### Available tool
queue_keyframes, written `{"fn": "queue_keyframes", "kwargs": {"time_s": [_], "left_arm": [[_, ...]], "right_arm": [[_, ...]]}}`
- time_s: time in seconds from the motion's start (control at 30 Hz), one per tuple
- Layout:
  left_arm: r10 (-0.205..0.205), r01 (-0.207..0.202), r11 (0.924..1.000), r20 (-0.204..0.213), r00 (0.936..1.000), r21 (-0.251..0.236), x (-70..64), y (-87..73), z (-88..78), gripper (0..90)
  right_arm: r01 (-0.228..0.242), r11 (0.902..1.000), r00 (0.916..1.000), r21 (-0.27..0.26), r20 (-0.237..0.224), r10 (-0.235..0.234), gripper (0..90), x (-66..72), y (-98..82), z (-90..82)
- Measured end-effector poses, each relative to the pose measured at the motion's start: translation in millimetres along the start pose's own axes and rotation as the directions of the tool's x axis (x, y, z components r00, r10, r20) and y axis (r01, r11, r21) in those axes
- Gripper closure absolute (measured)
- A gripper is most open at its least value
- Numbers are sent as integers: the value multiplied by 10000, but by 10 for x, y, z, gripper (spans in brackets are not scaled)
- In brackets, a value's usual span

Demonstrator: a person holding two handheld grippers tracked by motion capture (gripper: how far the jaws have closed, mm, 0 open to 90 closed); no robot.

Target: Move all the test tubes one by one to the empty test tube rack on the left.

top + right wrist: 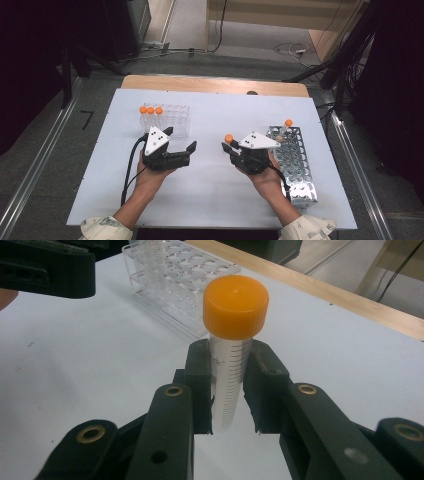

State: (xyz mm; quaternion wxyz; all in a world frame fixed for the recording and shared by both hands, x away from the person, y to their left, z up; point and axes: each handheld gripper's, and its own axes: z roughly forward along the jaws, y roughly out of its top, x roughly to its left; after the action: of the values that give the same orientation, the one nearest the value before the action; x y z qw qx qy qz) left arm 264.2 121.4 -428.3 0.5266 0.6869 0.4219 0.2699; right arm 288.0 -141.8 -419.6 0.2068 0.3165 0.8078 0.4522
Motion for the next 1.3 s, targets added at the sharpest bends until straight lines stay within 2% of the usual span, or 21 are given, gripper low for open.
{"fn": "queue_keyframes", "kwargs": {"time_s": [0.2,0.47,0.63,0.73,0.9,1.13,1.3], "left_arm": [[501,-497,9987,260,9984,-148,-140,40,-32,140],[684,-682,9977,1054,9921,-57,-264,52,-33,220],[633,-637,9980,1594,9852,-27,-281,46,-28,287],[591,-601,9982,2132,9752,-17,-299,39,-19,361],[771,-806,9967,2155,9735,77,-356,17,19,399],[971,-985,9951,2297,9684,-56,-379,-5,21,551],[1097,-1129,9936,2410,9643,-7,-400,-26,35,581]], "right_arm": [[179,9997,9996,182,-233,-174,716,109,-2,66],[493,9980,9968,394,-645,-467,717,256,-21,152],[565,9974,9951,458,-835,-525,716,327,-21,190],[596,9971,9940,478,-944,-549,716,358,-22,219],[630,9966,9917,523,-1155,-567,716,420,-20,245],[472,9978,9870,465,-1557,-394,716,441,-13,251],[422,9981,9860,446,-1633,-344,716,437,-9,246]]}}
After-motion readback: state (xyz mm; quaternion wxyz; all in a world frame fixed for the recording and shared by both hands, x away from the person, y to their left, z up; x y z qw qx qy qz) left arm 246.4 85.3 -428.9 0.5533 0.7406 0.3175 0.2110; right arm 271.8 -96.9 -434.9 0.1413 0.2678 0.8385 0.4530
